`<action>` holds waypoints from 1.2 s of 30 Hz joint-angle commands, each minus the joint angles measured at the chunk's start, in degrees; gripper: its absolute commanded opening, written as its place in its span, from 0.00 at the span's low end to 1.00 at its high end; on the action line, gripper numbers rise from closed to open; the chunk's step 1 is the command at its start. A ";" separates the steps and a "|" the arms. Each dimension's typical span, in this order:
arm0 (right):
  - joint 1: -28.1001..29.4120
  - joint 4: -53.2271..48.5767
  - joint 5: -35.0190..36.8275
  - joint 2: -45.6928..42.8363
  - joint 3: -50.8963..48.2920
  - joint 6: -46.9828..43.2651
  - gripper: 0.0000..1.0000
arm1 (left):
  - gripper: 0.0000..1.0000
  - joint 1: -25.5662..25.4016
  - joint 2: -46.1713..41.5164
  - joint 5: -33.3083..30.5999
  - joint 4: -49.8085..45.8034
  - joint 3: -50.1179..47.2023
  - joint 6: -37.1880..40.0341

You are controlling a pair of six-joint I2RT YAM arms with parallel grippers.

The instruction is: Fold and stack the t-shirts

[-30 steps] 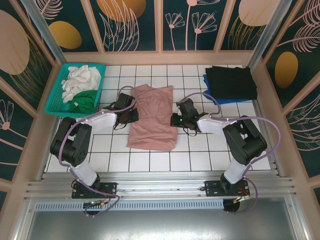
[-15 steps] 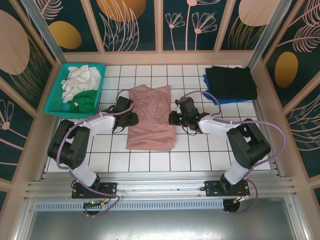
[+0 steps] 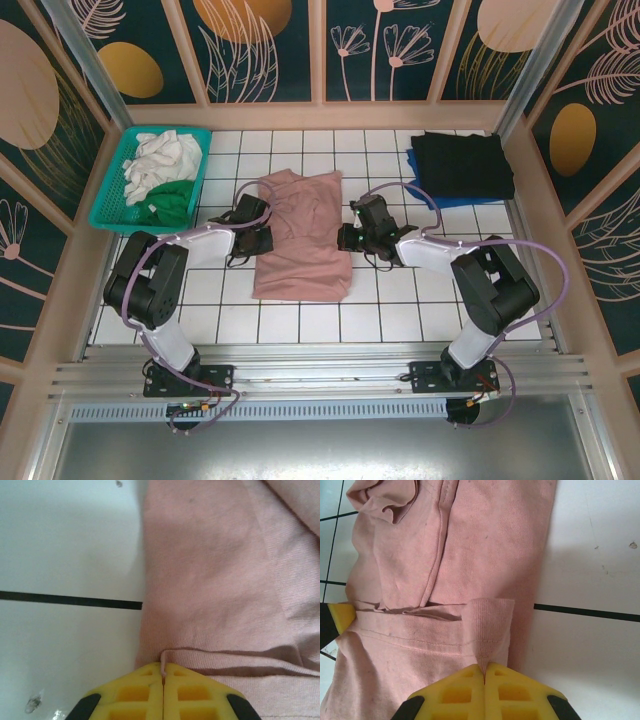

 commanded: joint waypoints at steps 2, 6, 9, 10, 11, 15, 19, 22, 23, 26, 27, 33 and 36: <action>0.33 0.68 -0.47 -1.14 0.01 -1.02 0.00 | 0.00 0.24 -3.40 -2.19 -3.54 1.58 0.15; 0.54 0.88 -0.99 -2.29 -0.10 -0.87 0.00 | 0.00 0.23 -5.82 -2.34 -4.48 1.25 -0.24; 0.90 0.80 -1.09 -3.59 -0.04 -0.85 0.00 | 0.00 0.21 -8.42 -2.24 -5.35 1.09 -0.24; 1.14 0.80 -1.18 -4.01 0.06 -0.85 0.00 | 0.00 0.24 -9.30 -2.27 -5.64 1.06 -0.16; 1.30 0.82 -1.27 -4.28 0.14 -0.87 0.00 | 0.00 0.24 -10.04 -2.24 -5.88 1.08 -0.17; 2.59 1.84 -2.12 -5.87 0.55 -0.92 0.00 | 0.00 0.24 -13.82 -2.28 -7.53 1.54 -0.02; 4.01 4.03 -1.46 -7.78 0.59 -1.29 0.00 | 0.00 0.24 -17.78 -3.78 -7.66 1.94 0.49; 4.05 7.60 -0.34 -8.78 -0.70 -1.35 0.00 | 0.00 0.56 -17.57 -5.83 -6.43 4.33 1.06; 4.06 9.31 0.12 -8.91 -1.43 -1.38 0.00 | 0.00 1.04 -16.57 -5.74 -5.60 4.86 1.17; 3.97 13.91 0.25 -8.52 -3.58 -1.02 0.00 | 0.00 2.19 -11.43 -4.24 -3.97 7.37 1.62; 3.87 14.76 0.38 -7.74 -3.78 -1.02 0.00 | 0.00 2.46 -8.94 -4.18 -3.66 8.61 1.77; 0.63 19.17 -2.15 0.01 -3.99 -0.21 0.00 | 0.04 3.33 4.39 -0.27 -3.01 14.58 2.30; -1.47 18.25 -2.00 1.62 -3.76 0.38 0.00 | 0.27 3.61 6.70 -0.82 -3.28 15.39 2.37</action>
